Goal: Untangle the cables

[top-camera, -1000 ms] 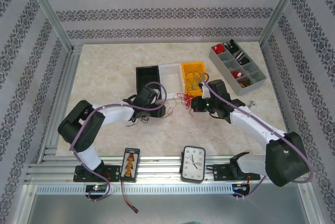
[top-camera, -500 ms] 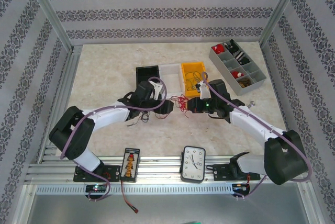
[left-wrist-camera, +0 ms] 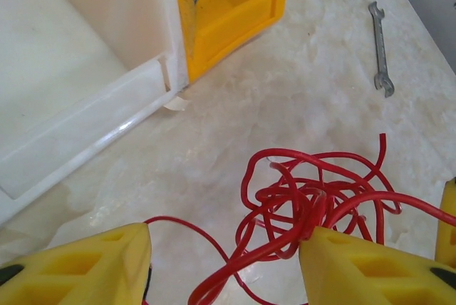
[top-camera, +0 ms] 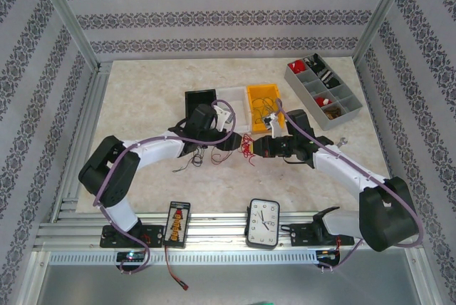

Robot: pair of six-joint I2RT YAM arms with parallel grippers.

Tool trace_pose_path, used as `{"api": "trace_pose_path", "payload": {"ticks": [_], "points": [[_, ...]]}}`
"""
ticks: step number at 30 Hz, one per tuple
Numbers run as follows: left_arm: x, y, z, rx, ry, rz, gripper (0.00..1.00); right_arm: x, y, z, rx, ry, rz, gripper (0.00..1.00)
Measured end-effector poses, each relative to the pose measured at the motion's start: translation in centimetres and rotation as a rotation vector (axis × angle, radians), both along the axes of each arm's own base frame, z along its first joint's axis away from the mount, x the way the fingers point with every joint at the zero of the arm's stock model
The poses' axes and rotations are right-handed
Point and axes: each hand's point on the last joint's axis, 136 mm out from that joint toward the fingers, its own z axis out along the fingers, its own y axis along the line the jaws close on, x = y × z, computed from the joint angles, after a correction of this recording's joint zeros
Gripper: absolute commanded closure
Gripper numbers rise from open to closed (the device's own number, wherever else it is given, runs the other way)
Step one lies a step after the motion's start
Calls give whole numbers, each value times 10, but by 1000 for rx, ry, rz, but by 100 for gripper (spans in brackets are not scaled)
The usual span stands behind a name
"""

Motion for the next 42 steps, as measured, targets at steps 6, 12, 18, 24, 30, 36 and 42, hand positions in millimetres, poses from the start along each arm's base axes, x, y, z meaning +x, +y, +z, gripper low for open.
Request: {"api": "trace_pose_path", "payload": {"ticks": [6,12,18,24,30,36,42], "points": [[-6,-5,-8,-14,39,-36,88,-2,2,-4,6,24,13,100],[13,14,-15,56,11,119,100,12,-14,-13,-48,24,-76,100],[16,70,-12,120,-23,401,100,37,-71,-39,-131,104,-348,100],[13,115,-1,103,-14,619,100,37,-136,-74,-182,248,-624,100],[-6,192,-21,174,51,906,100,31,-185,-79,-207,296,-838,100],[-25,237,-31,230,99,1103,100,30,-218,-73,-225,291,-981,100],[-26,244,-31,233,104,1144,100,28,-222,-70,-226,284,-995,100]]}}
